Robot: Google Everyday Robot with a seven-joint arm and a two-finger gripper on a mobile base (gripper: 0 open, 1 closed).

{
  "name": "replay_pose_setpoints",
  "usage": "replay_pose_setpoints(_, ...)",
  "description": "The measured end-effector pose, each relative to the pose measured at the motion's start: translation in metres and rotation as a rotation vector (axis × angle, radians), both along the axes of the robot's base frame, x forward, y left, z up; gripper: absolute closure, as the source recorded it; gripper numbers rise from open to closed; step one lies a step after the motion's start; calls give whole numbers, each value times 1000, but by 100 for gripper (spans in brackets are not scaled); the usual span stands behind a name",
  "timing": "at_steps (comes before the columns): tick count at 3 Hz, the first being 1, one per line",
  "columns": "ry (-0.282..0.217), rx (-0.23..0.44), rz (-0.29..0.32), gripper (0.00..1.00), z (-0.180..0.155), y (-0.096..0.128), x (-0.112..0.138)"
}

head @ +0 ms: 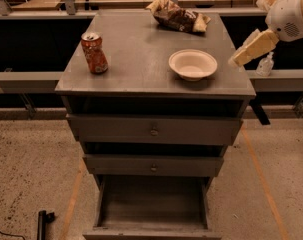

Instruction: Move brown chip bag near coke can

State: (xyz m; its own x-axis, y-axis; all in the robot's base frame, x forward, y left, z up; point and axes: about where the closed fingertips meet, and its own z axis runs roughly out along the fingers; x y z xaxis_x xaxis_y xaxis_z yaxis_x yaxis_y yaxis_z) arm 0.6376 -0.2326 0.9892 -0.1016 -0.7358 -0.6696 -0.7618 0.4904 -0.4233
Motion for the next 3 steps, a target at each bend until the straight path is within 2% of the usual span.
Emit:
replay_pose_setpoints(1, -63, 59, -61, 0, -5, 16, 40)
replay_pose_setpoints(2, -109, 154, -164, 0, -9, 38, 97)
replay_pose_setpoints(3, -121, 337, -285, 0, -21, 58, 163)
